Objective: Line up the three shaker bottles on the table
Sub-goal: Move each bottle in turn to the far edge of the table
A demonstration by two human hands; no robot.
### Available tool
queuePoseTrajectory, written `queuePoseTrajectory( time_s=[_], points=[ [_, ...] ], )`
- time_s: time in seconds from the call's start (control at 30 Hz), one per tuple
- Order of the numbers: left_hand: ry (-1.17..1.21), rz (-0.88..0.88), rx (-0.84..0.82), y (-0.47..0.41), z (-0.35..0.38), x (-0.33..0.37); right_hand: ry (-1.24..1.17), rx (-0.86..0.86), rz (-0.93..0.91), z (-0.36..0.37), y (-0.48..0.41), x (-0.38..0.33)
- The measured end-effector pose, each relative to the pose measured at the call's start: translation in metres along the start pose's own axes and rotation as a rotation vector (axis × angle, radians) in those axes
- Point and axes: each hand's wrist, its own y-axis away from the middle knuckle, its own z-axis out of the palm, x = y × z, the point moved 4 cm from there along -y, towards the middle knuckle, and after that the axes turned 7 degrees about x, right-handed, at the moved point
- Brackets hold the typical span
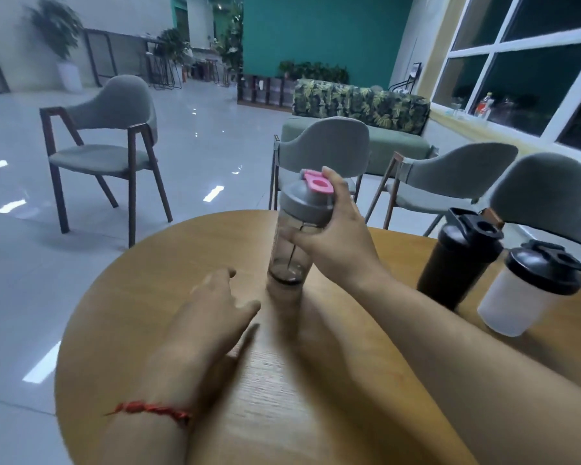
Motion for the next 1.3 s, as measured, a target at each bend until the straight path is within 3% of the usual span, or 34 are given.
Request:
queuePoseTrajectory(
  time_s=[0.33,0.63,1.03,1.13,1.3],
  points=[
    [-0.217,0.031,0.051,-0.027,-0.002,-0.022,0.051,-0.082,0.042,0.13,-0.117,-0.006],
    [-0.292,0.048,0.032,-0.03,0.009,-0.013,0.168,-0.083,0.05,0.177,-0.15,0.005],
    [-0.298,0.04,-0.071,-0.023,0.015,-0.002,0.166,-0.1,0.121,0.164,-0.149,-0.001],
    [-0.305,0.097,-0.102,-0.017,0.02,0.012,0.111,-0.099,0.146,0.132,-0.137,-0.006],
    [-0.273,0.222,-0.21,0.004,0.033,0.043,0.24,-0.151,-0.011,0.055,-0.099,-0.019]
  ],
)
